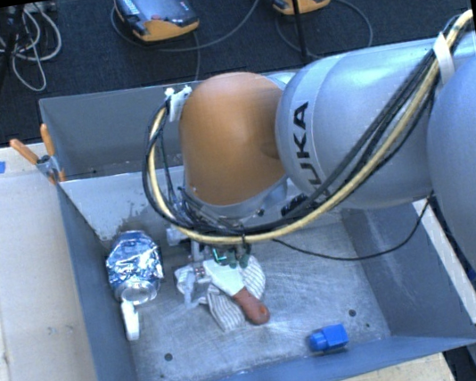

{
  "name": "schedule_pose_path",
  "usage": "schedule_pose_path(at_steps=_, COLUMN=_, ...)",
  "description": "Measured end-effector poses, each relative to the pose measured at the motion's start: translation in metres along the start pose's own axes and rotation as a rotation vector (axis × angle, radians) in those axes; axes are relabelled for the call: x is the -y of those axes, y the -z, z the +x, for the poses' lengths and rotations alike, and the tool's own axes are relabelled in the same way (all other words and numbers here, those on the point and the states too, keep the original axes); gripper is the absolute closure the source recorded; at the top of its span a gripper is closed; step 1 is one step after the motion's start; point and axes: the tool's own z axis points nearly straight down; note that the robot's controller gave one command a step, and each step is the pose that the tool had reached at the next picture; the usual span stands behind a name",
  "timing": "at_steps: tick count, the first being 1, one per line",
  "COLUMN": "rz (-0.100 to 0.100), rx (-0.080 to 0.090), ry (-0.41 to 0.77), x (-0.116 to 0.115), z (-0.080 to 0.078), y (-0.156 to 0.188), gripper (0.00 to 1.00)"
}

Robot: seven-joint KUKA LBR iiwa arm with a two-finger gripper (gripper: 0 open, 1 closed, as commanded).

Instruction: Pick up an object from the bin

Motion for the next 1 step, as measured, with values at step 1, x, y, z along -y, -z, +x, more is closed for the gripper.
schedule_pose_path(at_steps=1, rz=-0.001, rx=0.007, ry=-0.004, x=0.0011, z=-0.0018, y=0.0045, gripper=0.0)
